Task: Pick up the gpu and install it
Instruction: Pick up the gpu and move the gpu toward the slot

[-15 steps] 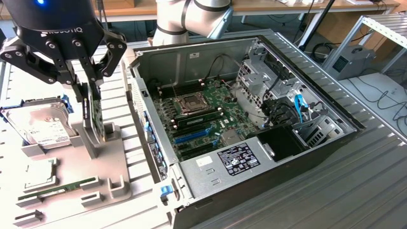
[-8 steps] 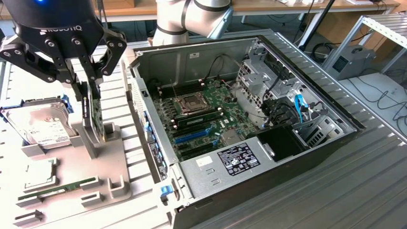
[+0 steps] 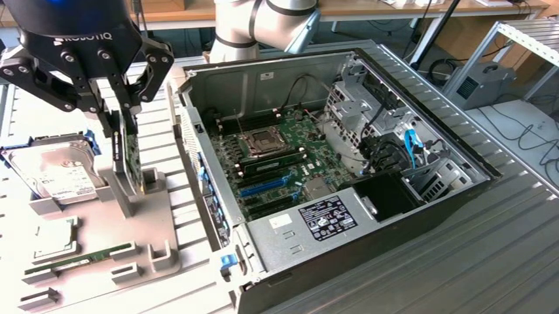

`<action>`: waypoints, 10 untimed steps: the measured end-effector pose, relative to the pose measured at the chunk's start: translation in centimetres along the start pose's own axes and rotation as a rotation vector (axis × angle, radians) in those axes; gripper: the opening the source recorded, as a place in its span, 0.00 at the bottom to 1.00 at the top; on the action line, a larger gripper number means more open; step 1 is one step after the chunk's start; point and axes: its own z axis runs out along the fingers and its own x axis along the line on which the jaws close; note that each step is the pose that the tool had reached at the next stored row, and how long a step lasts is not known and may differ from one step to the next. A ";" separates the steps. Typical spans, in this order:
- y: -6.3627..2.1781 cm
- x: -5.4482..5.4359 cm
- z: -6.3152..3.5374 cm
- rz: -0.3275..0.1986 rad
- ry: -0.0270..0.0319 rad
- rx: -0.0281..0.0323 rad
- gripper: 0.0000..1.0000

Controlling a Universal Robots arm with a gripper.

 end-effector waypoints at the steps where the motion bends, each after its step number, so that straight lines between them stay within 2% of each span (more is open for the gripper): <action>1: 0.00 0.0 0.00 0.000 0.0000 0.0000 0.26; 4: 0.00 0.0 -0.01 0.000 0.0001 0.0001 0.26; 10: 0.09 -1.2 0.03 0.000 0.0001 0.0001 0.26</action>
